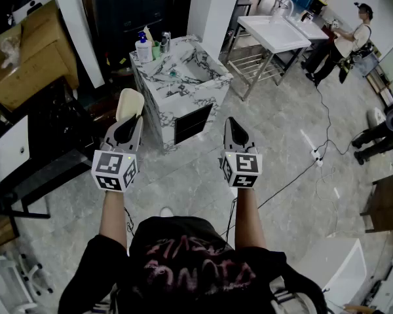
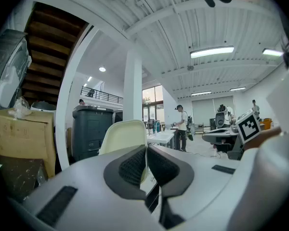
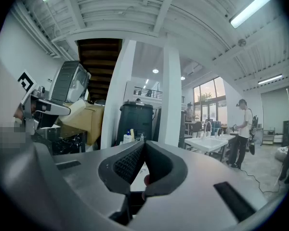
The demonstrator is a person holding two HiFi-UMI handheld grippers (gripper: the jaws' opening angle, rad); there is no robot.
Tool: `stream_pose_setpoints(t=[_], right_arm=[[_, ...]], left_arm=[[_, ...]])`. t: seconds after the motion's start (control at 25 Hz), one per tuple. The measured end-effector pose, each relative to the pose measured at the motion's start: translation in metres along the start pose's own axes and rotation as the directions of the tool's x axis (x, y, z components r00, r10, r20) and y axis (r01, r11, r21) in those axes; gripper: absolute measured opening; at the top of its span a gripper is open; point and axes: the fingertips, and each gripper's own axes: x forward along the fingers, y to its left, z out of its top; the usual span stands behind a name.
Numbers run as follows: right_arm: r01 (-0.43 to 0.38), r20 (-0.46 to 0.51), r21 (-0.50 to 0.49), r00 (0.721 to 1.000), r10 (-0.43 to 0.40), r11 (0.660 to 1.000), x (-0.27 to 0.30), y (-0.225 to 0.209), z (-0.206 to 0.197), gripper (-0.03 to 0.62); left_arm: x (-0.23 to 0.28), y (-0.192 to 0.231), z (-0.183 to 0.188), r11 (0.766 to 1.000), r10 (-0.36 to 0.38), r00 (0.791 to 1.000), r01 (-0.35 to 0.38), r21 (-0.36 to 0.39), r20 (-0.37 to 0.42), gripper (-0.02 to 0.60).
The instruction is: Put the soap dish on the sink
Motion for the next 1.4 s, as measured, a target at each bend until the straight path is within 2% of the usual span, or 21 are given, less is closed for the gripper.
stream_pose_setpoints(t=[0.16,0.56,0.8,1.08,1.4], right_arm=[[0.007,0.001,0.021,1.0,-0.007,1.0,0.0,0.003,0.004,0.012],[0.026,-0.001,-0.002,1.0,-0.026,1.0,0.006,0.015,-0.006,0.014],[0.026,0.003,0.032,1.0,-0.026,0.999,0.017,0.018,-0.004,0.014],[0.036,-0.002,0.024,0.999,-0.036,0.999,0.046,0.002,-0.005,0.014],[0.036,-0.009,0.027,0.999,-0.036,0.999,0.115,-0.035,-0.012,0.014]], left_arm=[[0.0,0.001,0.0,1.0,-0.01,1.0,0.01,0.003,-0.003,0.026],[-0.001,0.011,-0.015,0.999,-0.04,0.999,0.04,-0.003,-0.021,0.026],[0.01,0.019,-0.021,0.998,-0.055,0.998,0.055,-0.014,-0.024,0.026],[0.043,0.024,-0.024,0.997,-0.08,0.996,0.079,-0.023,-0.033,0.026],[0.115,0.042,-0.029,0.997,-0.073,0.996,0.072,-0.027,-0.059,0.026]])
